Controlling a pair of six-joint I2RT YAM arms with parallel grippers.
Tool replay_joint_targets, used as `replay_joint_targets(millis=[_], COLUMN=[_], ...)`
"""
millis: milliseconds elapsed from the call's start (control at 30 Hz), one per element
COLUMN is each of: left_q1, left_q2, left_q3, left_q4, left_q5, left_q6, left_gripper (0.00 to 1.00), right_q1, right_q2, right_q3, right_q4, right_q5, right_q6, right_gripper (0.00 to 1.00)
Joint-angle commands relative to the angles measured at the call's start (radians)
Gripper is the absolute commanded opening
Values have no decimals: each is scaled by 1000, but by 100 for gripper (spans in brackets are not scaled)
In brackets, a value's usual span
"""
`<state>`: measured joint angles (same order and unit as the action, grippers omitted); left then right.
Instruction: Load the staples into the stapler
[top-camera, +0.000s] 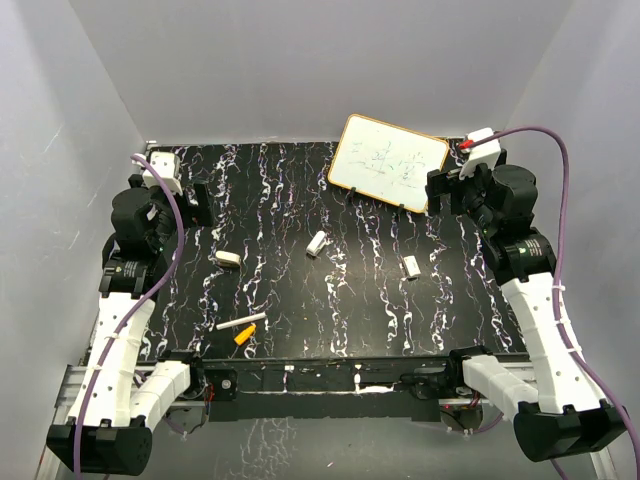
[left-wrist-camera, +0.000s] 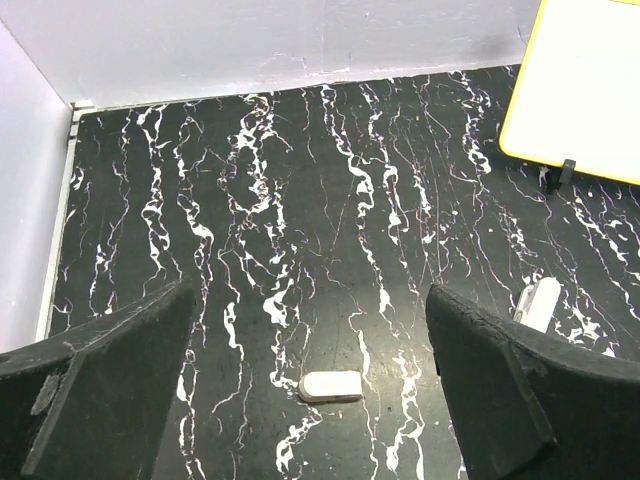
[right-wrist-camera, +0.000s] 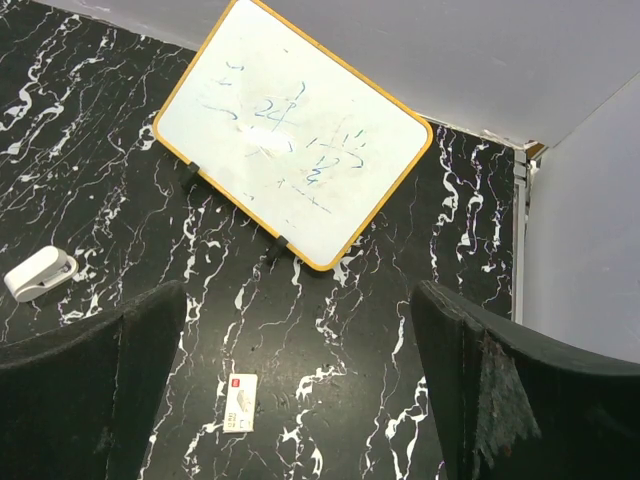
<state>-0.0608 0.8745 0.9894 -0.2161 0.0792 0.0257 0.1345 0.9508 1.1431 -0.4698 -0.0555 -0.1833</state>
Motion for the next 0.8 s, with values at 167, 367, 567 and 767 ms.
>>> replay_joint_targets(millis=[167, 367, 567, 767], left_q1=[5, 6, -10, -160], left_q2=[-14, -11, 25, 110], left_q3=[11, 17, 33, 63], left_q4=[7, -4, -30, -58], left_q5=[8, 71, 157, 101], left_q6=[17, 27, 55, 148], left_gripper=[97, 97, 97, 97], right_q1=[-9, -9, -9, -8], right_q2=[-7, -4, 33, 134], right_q3=[48, 54, 90, 113], right_q4=[58, 48, 26, 42], right_q5=[-22, -46, -48, -56], right_q6=[2, -9, -21, -53], right_gripper=[99, 99, 99, 99])
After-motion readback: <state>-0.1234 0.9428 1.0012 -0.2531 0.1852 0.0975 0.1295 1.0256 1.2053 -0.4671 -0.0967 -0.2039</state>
